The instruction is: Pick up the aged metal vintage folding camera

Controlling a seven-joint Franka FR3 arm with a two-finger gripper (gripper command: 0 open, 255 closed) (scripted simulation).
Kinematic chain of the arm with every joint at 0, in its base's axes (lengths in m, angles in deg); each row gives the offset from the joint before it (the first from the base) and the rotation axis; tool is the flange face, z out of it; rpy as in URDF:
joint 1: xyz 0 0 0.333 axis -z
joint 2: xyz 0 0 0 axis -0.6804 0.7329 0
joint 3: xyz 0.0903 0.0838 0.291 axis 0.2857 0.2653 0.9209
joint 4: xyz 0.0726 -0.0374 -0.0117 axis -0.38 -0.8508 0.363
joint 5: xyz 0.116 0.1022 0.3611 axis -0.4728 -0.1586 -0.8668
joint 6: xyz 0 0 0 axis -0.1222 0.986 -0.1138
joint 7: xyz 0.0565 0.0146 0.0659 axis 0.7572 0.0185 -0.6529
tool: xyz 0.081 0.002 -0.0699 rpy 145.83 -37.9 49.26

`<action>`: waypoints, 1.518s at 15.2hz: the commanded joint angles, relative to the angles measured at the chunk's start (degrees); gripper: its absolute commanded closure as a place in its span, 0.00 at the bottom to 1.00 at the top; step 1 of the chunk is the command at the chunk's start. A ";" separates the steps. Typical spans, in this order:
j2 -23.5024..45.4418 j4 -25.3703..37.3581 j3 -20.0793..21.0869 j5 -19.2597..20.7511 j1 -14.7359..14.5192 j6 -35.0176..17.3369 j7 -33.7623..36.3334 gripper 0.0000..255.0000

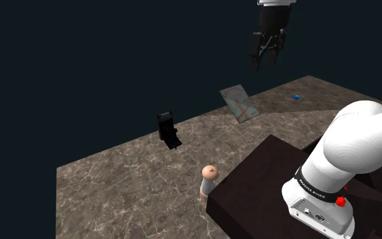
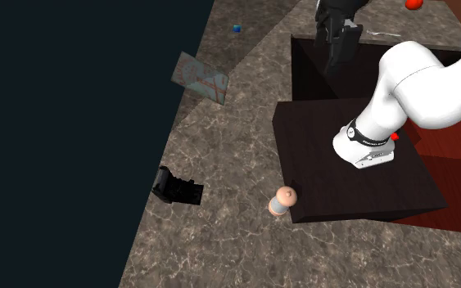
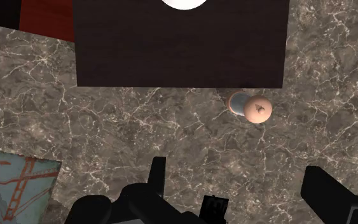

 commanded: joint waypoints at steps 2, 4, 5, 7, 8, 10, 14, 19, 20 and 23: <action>1.26 -0.70 0.30 -0.16 -0.13 -1.94 0.23 0.00; 4.01 -1.86 0.88 -0.45 -0.38 -5.81 0.67 0.00; 5.49 -2.32 1.17 -0.58 -0.51 -7.74 0.90 0.00; 8.68 -3.00 1.73 -0.82 -0.77 -11.56 1.34 0.00; 10.37 -3.21 2.01 -0.92 -0.89 -13.45 1.56 0.00; 13.94 -3.39 2.55 -1.09 -1.11 -17.16 2.00 0.00; 21.71 -2.76 3.59 -1.24 -1.51 -24.21 2.92 0.00; 32.29 -0.13 4.74 -0.95 -1.91 -32.02 4.22 0.00; 34.48 0.64 4.94 -0.82 -1.99 -33.42 4.51 0.00; 41.14 3.40 5.47 -0.27 -2.22 -37.22 5.44 0.00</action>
